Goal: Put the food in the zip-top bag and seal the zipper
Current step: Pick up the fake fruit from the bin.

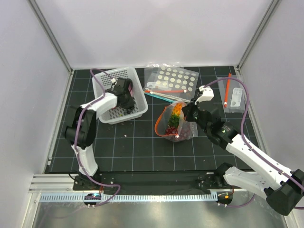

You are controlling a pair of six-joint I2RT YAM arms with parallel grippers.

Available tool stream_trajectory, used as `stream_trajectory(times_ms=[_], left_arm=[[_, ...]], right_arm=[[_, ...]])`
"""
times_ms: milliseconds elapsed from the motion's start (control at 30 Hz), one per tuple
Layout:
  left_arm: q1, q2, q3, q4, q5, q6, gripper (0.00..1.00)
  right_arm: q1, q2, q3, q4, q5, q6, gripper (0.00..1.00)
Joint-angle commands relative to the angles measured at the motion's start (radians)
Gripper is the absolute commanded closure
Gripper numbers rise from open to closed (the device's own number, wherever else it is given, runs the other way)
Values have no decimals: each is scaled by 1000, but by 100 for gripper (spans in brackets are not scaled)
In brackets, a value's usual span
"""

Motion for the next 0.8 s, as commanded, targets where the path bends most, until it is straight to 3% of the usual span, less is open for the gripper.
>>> stream_trajectory(times_ms=[0,167,467,633,767], left_arm=[[-15,-174,-56,21,-49,0,88],[-106,-319,-110,9,-141,16,99],[-294,-700,-224,14,-316,57,100],[-381,-821,-276,87,-189,91,100],[-470,-820,-288,190,-91,150,100]], right_arm=[[-3,-8,3,59,8,-13,99],[-3,-15,2,59,11,-17,99],[-3,-22,-1,65,5,-19,99],[-3,-35,-1,62,1,-22,99],[-3,-51,-9,68,1,-23,99]])
